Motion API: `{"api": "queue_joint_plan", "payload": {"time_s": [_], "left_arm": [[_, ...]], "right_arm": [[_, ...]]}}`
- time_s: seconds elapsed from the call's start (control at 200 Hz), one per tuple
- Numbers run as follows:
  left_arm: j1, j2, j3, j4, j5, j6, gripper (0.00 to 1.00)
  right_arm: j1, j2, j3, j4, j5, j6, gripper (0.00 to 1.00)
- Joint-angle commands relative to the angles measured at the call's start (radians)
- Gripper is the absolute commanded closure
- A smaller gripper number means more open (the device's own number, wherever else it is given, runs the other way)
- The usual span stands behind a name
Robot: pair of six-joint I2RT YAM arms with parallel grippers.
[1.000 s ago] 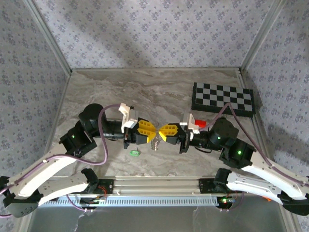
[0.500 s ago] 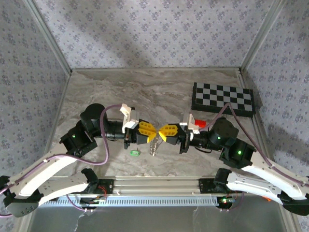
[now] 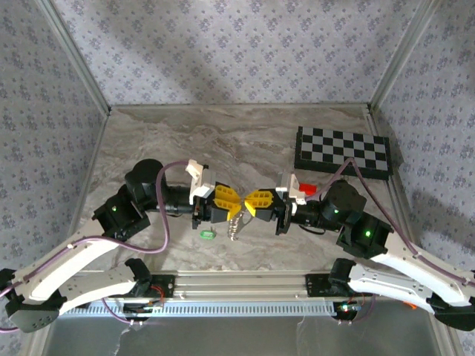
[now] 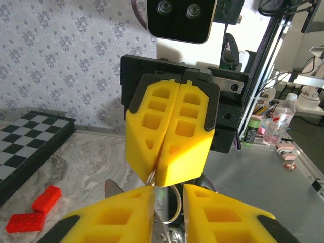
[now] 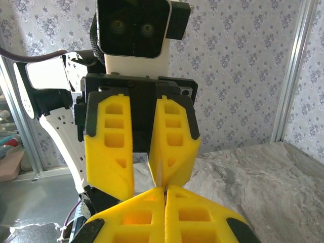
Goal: Put the keys on the keyring
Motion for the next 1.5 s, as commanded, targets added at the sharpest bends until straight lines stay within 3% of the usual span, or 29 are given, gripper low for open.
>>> {"api": "queue_joint_plan", "payload": {"time_s": [0.0, 0.385, 0.68, 1.0, 1.099, 1.464, 1.494], "left_arm": [[-0.002, -0.003, 0.000, 0.010, -0.071, 0.012, 0.72], [-0.002, -0.032, -0.012, 0.005, -0.136, 0.017, 0.70], [-0.002, 0.006, -0.006, 0.005, -0.017, 0.007, 0.71], [-0.002, 0.007, -0.006, 0.015, 0.004, 0.000, 0.85], [-0.003, 0.003, -0.008, 0.016, 0.007, 0.000, 1.00], [-0.002, -0.012, -0.003, 0.016, -0.033, -0.008, 1.00], [-0.002, -0.011, -0.004, 0.015, -0.041, -0.007, 1.00]], "right_arm": [[0.013, -0.005, 0.018, 0.040, -0.036, -0.013, 1.00], [0.012, -0.009, 0.017, 0.031, -0.031, -0.021, 1.00], [0.013, -0.001, 0.023, 0.031, -0.033, -0.022, 1.00], [0.013, 0.003, 0.025, 0.027, -0.036, -0.024, 1.00], [0.012, 0.005, 0.028, 0.028, -0.037, -0.024, 1.00], [0.015, -0.002, 0.029, 0.018, -0.022, -0.021, 1.00], [0.015, -0.002, 0.030, 0.016, -0.019, -0.020, 0.95]]}}
